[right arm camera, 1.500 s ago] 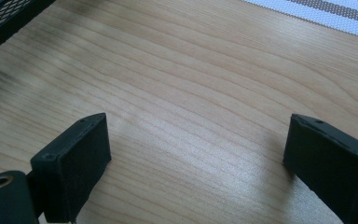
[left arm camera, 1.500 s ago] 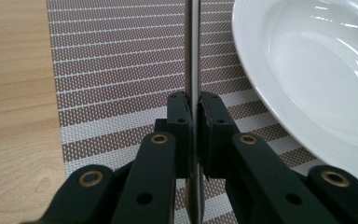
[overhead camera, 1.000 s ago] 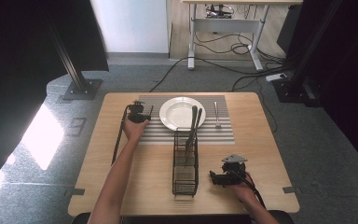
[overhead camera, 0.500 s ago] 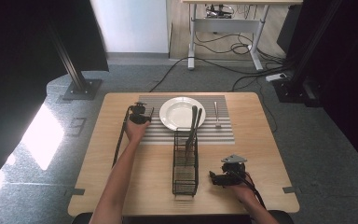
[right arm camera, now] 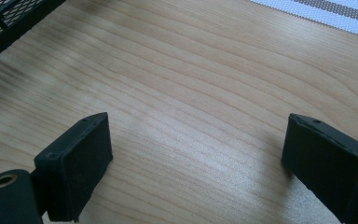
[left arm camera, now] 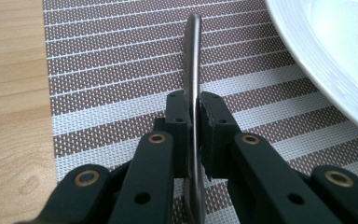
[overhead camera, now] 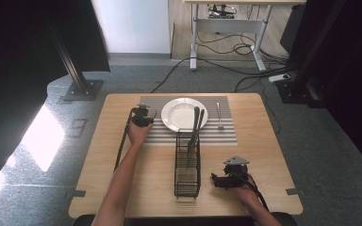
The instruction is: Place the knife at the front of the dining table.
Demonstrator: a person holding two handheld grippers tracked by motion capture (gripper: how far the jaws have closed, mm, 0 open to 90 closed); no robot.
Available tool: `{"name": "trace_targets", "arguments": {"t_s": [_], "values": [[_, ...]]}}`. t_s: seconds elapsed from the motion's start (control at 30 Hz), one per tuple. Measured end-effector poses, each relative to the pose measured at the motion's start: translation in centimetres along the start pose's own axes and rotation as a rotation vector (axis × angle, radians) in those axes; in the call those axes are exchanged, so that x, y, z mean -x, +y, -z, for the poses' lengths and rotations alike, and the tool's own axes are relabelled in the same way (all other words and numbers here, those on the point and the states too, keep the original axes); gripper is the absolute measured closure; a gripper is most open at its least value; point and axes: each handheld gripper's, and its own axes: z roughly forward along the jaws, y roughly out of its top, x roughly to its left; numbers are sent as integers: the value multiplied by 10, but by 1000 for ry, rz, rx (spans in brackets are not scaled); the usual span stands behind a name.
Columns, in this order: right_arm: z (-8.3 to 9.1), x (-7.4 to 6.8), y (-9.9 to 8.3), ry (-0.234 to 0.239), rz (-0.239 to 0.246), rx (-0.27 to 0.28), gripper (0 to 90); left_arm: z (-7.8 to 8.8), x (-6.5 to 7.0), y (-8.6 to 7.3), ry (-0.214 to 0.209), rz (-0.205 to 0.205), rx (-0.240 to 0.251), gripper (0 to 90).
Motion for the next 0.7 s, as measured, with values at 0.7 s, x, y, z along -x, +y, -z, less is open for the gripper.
{"name": "trace_targets", "arguments": {"t_s": [0.7], "values": [[0, -1, 0, 5, 6, 1, 83, 12, -8, 1, 26, -35, -21, 709]]}}
